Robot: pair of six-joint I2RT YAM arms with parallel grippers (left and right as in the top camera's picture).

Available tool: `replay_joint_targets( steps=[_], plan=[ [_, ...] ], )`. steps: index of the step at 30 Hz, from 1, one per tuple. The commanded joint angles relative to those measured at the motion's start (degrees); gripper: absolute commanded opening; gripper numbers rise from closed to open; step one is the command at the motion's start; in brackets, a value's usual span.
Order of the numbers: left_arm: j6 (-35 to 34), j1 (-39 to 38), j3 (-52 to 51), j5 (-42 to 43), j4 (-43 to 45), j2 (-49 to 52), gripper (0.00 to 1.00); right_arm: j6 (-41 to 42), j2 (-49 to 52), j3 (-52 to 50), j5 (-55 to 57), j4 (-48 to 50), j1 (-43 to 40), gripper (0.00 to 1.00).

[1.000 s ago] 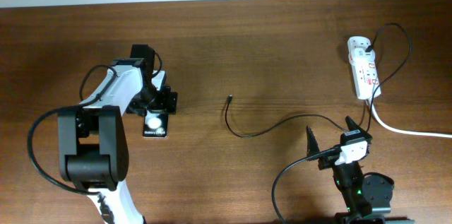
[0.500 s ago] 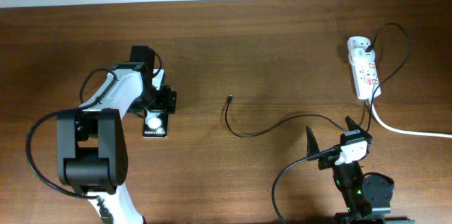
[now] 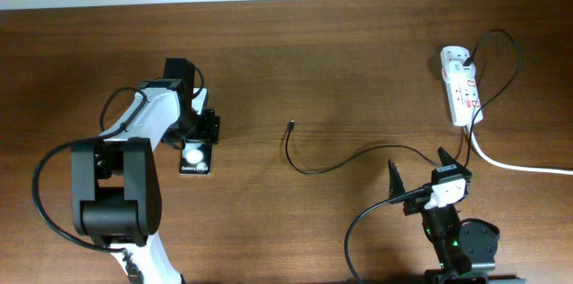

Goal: Plug charger to phone and switch on socket
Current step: 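Lower the left gripper and close it on the phone's bottom edge, then lift the phone with the left gripper and tilt it upright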

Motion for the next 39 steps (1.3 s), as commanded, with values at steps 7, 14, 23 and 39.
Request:
replay_joint_targets(
  steps=[7,14,23,39],
  plan=[
    [-1.14,0.20,-3.26,5.44,-1.20,3.54,0.71,-0.20,-0.33,-0.28,-0.55,-0.31,0.61,0.99],
    [-2.62,0.20,-2.23,8.20,-2.82,3.50,0.73,-0.20,-0.33,-0.28,-0.55,-0.31,0.61,0.99],
    [-2.62,0.20,7.23,9.16,-10.08,3.50,0.66,-0.20,-0.33,-0.28,-0.55,-0.31,0.61,0.99],
    [-2.60,0.20,14.71,13.38,-15.69,3.48,0.62,-0.20,-0.33,-0.28,-0.55,-0.31,0.61,0.99]
  ],
)
